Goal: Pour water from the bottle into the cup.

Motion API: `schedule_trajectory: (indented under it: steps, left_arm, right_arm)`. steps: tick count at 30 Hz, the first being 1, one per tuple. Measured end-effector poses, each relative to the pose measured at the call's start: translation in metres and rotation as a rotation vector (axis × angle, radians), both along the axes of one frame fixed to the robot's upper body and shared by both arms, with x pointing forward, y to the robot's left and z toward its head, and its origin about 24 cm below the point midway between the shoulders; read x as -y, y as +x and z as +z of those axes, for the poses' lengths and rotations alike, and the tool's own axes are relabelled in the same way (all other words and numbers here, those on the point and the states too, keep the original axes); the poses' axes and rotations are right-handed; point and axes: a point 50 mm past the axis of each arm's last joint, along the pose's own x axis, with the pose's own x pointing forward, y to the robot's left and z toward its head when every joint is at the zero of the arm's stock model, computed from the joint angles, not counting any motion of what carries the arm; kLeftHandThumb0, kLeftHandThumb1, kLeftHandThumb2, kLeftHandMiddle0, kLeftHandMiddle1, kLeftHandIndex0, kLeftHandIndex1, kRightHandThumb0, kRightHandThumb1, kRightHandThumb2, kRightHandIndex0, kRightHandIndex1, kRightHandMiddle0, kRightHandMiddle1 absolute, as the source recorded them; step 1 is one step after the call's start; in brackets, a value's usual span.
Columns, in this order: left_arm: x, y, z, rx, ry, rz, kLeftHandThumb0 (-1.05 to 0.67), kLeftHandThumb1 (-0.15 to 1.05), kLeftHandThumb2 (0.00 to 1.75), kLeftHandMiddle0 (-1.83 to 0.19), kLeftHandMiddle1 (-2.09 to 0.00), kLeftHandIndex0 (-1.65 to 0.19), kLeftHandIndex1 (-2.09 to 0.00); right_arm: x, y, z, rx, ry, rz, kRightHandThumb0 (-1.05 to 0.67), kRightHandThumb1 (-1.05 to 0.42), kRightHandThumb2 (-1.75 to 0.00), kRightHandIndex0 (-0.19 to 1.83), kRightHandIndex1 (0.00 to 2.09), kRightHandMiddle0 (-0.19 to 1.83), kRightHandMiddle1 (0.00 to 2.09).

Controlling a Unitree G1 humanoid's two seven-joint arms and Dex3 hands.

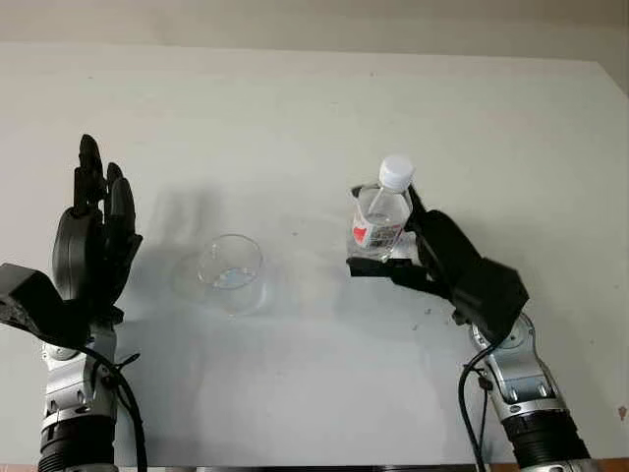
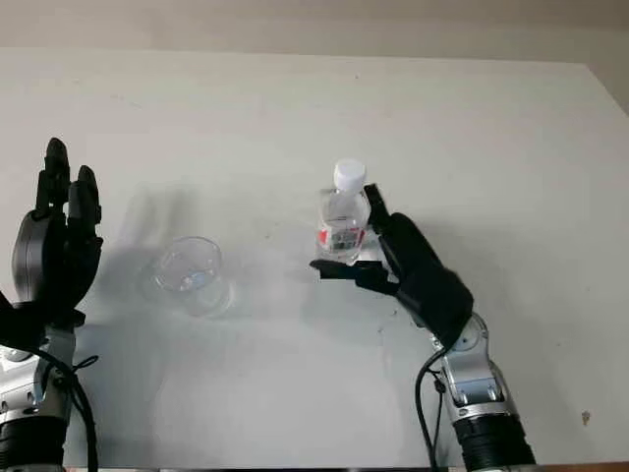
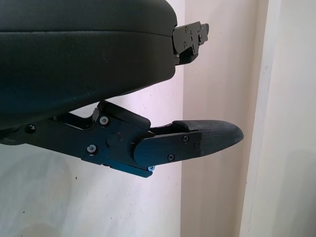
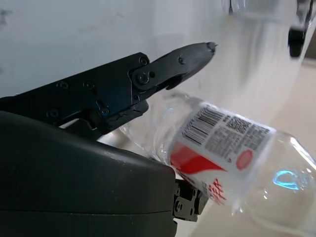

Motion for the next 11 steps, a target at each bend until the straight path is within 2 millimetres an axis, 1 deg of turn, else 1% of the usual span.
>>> schedule_trajectory:
  steps: [3, 6, 11]
  left_arm:
    - [0.0001, 0.0002, 0.0002, 0.000, 0.000, -0.001, -0.73, 1.05, 0.56, 0.19, 0.00, 0.19, 0.00]
    - [0.0002, 0.0004, 0.0004, 0.001, -0.001, 0.001, -0.73, 1.05, 0.55, 0.19, 0.00, 0.19, 0.00]
    - [0.0003, 0.0009, 0.0009, 0.003, -0.005, 0.007, -0.73, 1.05, 0.53, 0.19, -0.01, 0.19, 0.00]
  right_arm:
    - [-0.0007, -0.0014, 0.0001, -0.021, 0.007, 0.059, -0.88, -0.93, -0.05, -0.19, 0.00, -0.19, 0.00]
    - [-0.0037, -0.0032, 0.0017, -0.005, 0.011, 0.104, -0.90, -0.94, -0.06, -0.19, 0.00, -0.19, 0.00]
    - [-0.0041, -0.0034, 0.0020, -0.007, 0.030, 0.113, -0.90, -0.94, -0.06, -0.19, 0.00, -0.19, 0.00]
